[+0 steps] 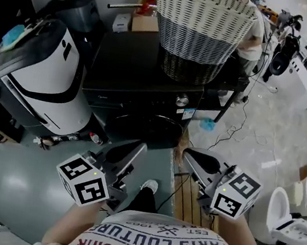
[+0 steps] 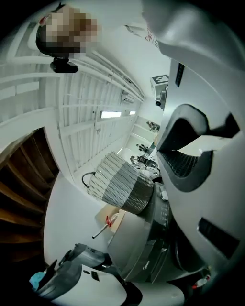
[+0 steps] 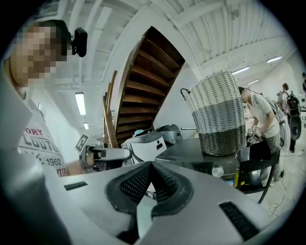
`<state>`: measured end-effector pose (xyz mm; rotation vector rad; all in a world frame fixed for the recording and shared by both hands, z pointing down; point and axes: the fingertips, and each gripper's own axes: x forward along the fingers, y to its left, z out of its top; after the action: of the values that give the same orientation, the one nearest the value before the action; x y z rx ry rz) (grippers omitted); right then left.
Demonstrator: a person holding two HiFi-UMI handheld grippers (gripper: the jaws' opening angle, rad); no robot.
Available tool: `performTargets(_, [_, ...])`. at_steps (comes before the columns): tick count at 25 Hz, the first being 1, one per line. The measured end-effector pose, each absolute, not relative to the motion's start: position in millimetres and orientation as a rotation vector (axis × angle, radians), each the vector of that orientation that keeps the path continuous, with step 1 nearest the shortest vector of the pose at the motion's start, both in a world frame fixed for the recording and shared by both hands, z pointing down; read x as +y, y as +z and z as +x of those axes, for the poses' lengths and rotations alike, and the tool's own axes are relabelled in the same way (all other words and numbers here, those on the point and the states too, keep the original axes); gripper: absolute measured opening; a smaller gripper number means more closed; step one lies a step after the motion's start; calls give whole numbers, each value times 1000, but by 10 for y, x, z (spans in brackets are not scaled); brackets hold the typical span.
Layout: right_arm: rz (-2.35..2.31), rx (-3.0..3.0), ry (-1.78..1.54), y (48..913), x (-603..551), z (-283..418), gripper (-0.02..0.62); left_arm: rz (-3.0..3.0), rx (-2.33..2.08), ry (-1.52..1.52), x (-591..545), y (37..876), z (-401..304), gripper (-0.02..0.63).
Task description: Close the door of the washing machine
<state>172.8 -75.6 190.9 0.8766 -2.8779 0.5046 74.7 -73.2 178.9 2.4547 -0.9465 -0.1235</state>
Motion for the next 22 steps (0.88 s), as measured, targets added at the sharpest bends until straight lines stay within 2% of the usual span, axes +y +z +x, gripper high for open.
performTargets(9, [920,-2947,443,1613,-599,1885,20,2548,-931,-166,-525,1510,914,25])
performTargets(22, [924,-2955,499,1705,-477,1963,20,2550,-906,-122,-451,1572,1088,25])
